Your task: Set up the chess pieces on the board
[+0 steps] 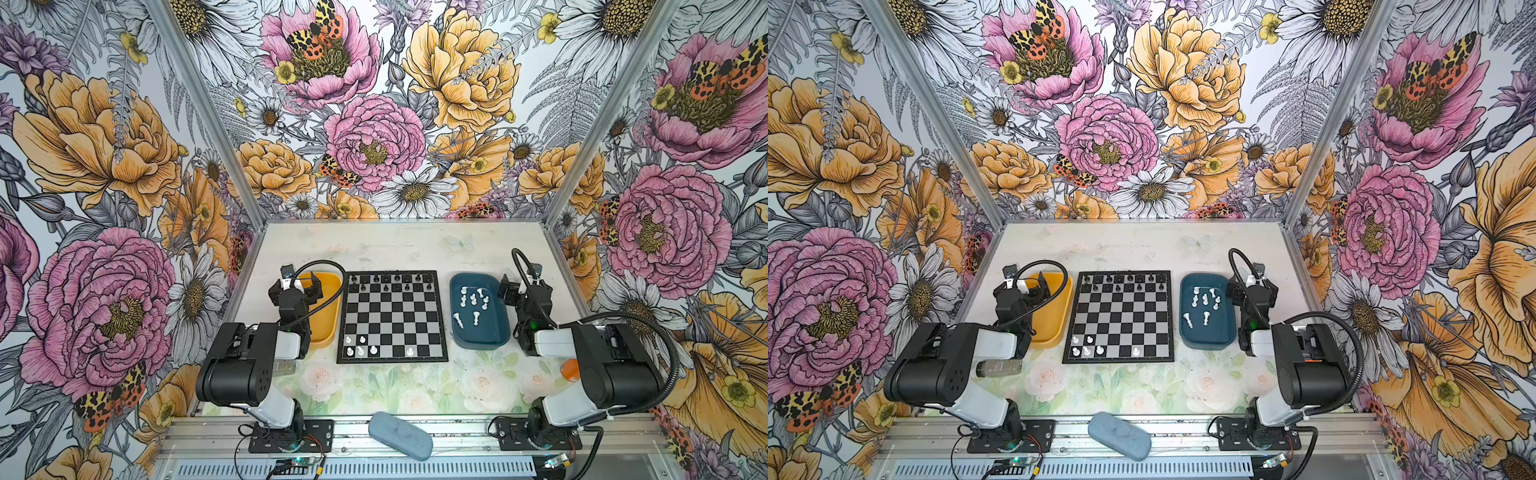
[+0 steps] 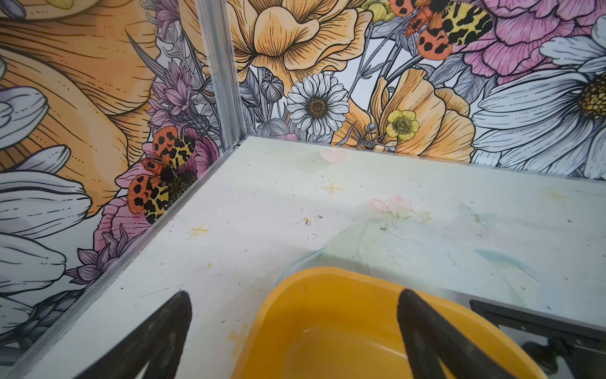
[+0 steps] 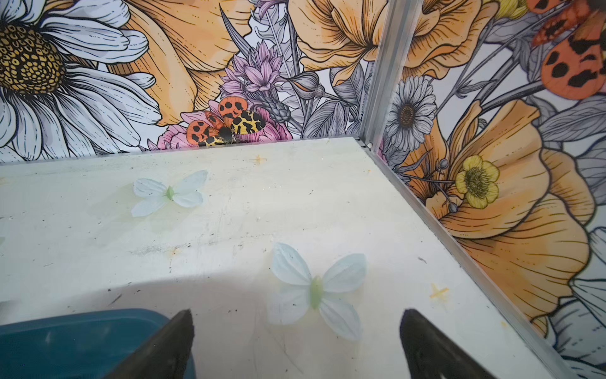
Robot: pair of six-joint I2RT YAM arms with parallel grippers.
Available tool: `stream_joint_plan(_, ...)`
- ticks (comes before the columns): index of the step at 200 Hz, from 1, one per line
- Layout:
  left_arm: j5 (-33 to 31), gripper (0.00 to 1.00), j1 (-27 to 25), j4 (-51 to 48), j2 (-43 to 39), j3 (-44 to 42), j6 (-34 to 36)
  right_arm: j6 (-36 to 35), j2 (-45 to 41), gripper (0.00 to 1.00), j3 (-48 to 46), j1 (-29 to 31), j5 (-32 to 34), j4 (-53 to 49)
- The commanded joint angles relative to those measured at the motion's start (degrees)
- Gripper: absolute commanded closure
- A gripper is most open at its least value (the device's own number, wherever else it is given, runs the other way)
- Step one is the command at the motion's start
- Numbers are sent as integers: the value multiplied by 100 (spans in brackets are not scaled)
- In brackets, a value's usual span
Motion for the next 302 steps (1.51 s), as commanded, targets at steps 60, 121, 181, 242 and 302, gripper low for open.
stream_joint_plan(60, 117, 1, 18, 39, -51, 6, -65, 35, 13, 0, -14, 1, 85, 168)
stream_joint_plan(121, 117, 1, 11, 37, -55, 7, -64, 34, 8, 0, -1, 1, 93, 128)
stream_joint_plan(181, 117, 1, 12, 29, -50, 8, -65, 3, 13, 0, 3, 45, 162, 123)
stream_joint_plan(242, 117, 1, 11, 30, -54, 10, -67, -22, 7, 3, 5, 84, 234, 121)
stream_joint_plan(302, -193, 2, -27, -1023, -1068, 128, -104, -57, -736, 12, 895, 98, 142, -2082)
